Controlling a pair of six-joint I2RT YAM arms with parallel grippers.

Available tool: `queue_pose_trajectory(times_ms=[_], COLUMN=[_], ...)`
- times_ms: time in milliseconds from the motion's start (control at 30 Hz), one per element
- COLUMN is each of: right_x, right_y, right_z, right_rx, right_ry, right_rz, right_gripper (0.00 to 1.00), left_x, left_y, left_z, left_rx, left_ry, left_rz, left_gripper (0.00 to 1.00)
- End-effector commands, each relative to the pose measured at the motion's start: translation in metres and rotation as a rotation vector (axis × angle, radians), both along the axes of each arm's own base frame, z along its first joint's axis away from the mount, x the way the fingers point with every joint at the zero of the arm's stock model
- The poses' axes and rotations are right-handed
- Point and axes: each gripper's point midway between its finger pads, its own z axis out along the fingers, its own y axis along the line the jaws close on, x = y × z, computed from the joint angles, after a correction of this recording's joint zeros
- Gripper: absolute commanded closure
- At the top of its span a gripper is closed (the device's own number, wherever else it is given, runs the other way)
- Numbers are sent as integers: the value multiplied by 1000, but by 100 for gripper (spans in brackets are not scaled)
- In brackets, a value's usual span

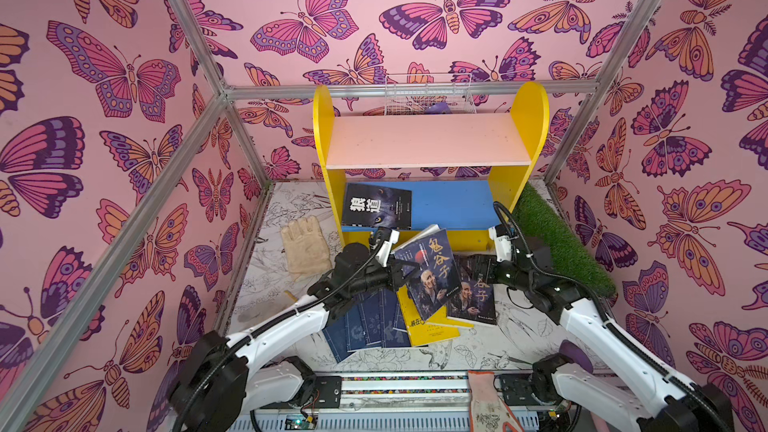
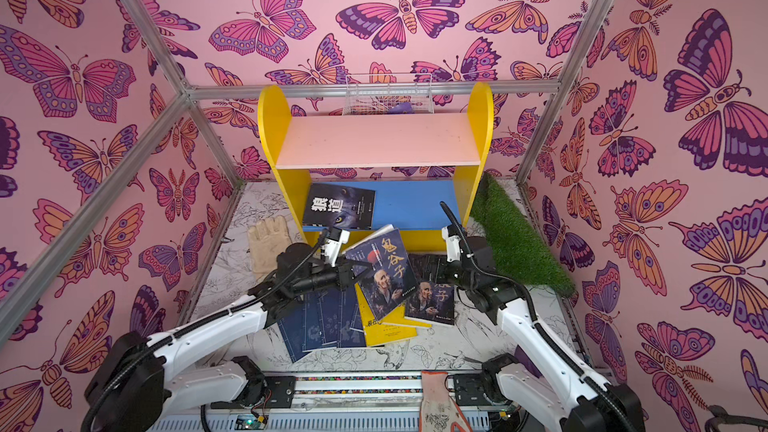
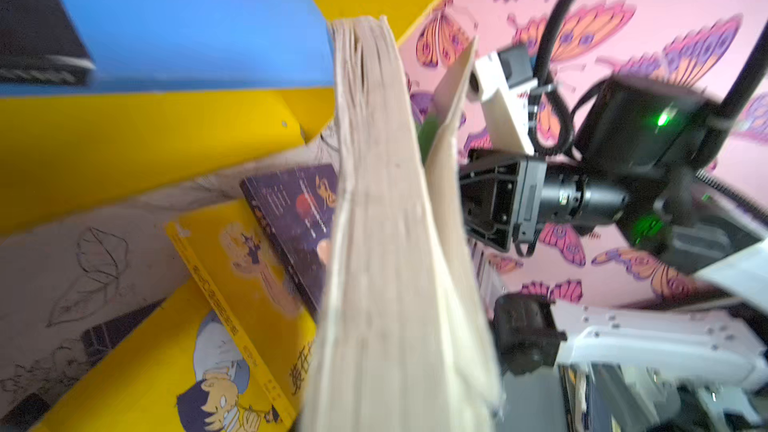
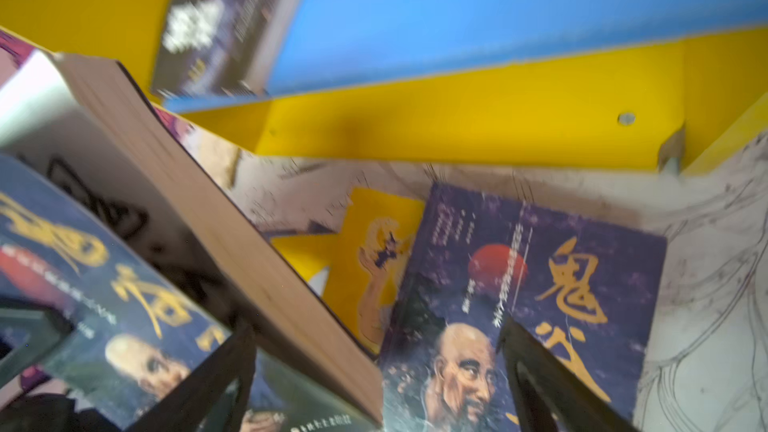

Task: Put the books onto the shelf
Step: 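Lift the purple book with both grippers and tilt it toward the shelf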

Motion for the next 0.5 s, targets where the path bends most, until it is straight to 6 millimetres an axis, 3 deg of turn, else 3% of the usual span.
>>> queue_pose_trajectory(times_ms=[0, 133, 267, 367, 467], right_x=[-2, -12, -18, -15, -13], right_y=[17, 45, 66, 78, 90], right_z=[28, 58, 79, 88, 99], right_rx=[125, 304, 427, 495, 545], right_ry=[-55, -66, -42, -37, -60], right_rz=[73, 221, 354, 395, 422], right_gripper=[7, 8, 10, 11, 15], left_x=[18, 27, 28, 34, 40], left_y=[31, 62, 72, 81, 78], left_z=[81, 109, 134, 139, 137], left_rx=[-340, -505, -629, -736, -779], left_ry=[-122, -157, -203, -193, -172], left_rz=[182, 335, 352, 380, 363], left_gripper=[100, 100, 100, 100, 100])
